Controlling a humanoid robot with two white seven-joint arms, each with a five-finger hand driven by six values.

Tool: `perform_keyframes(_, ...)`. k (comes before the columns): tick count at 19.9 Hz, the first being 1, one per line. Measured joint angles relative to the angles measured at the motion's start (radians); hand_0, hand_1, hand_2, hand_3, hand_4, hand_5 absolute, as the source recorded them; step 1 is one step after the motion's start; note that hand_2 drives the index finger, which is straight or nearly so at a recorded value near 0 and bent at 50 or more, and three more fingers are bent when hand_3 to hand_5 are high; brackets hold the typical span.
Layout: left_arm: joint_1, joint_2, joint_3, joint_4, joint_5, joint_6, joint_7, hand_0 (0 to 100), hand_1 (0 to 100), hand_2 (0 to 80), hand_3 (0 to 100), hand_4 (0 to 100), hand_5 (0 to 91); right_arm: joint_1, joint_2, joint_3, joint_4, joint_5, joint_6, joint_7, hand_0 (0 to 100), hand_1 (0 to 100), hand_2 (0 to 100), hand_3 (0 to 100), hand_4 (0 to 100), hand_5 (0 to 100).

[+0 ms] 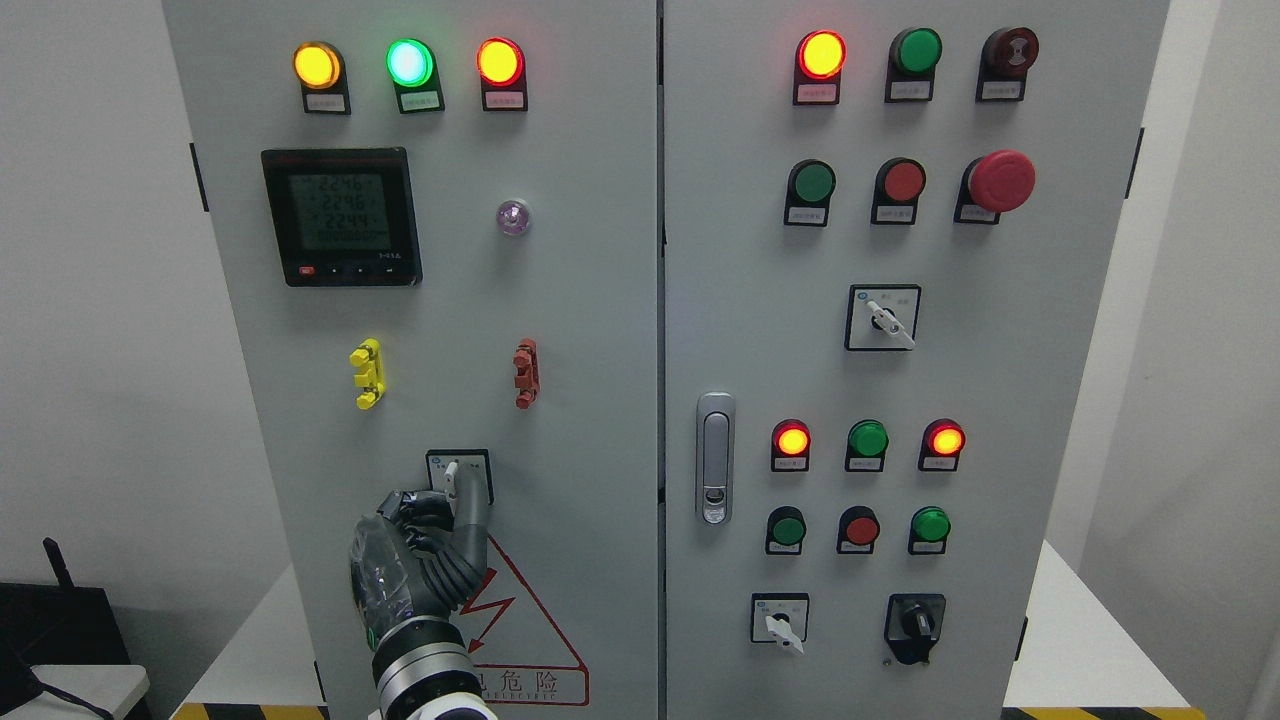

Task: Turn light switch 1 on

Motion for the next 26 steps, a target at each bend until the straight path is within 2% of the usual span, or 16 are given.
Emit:
perform_keyframes(14,-0.002,0.000,-0.004,0.000,0.011,-0.001,-0.002,53,33,61.6,78,88,82.0,0.000,0.000,0.000,0.000,0.000,0.000,0.000,12,39,0,0,0,0)
perform_keyframes(26,-0.003,0.000,-0.008,-0.001,0.014,-0.004,-0.006,62,25,61.3,78,89,82.0,0.000,0.000,0.000,0.000,0.000,0.000,0.000,12,39,0,0,0,0)
